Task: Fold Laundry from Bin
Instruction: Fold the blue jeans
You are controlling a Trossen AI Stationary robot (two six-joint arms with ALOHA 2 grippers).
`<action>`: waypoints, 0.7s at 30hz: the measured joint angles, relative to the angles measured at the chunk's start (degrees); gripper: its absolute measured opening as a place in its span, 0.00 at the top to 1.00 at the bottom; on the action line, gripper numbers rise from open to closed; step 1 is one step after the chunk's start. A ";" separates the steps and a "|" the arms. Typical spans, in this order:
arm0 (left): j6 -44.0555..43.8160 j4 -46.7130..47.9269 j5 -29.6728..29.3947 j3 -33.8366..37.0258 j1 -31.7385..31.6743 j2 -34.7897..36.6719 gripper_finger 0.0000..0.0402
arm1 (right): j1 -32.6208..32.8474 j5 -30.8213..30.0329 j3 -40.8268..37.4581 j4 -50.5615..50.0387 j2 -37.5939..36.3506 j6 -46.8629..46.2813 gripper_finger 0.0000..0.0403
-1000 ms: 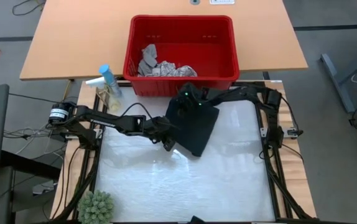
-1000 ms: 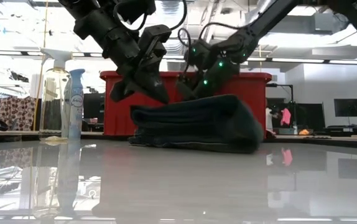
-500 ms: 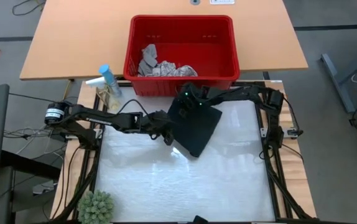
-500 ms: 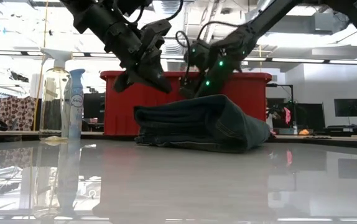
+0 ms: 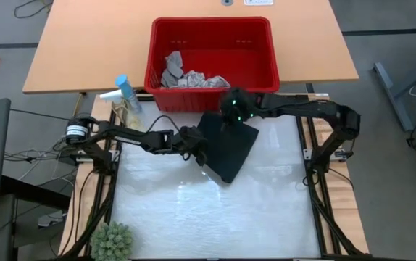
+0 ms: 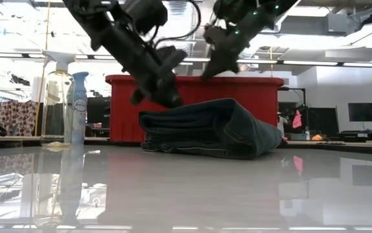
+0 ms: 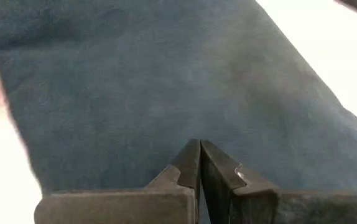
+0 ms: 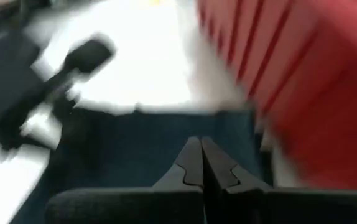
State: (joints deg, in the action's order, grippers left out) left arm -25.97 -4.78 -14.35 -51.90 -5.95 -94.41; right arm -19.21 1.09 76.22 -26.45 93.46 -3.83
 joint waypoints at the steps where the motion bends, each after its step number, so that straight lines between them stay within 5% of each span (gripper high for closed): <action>1: -0.34 -0.27 0.18 -0.01 -0.59 -0.77 1.00 | 1.17 0.29 -0.53 -1.60 -0.36 -0.38 0.97; 11: -1.68 -0.23 0.80 0.01 -3.25 -4.02 1.00 | 14.25 0.79 -5.37 -3.99 2.43 -0.48 0.97; 21: -2.30 -1.62 2.30 -0.06 -3.34 -7.81 1.00 | 20.33 -0.01 -16.16 -0.63 3.24 -0.93 0.97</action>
State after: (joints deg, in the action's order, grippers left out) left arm -28.27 -6.40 -12.05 -51.96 -9.30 -102.21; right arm 1.12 1.08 60.06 -27.07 96.70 -4.76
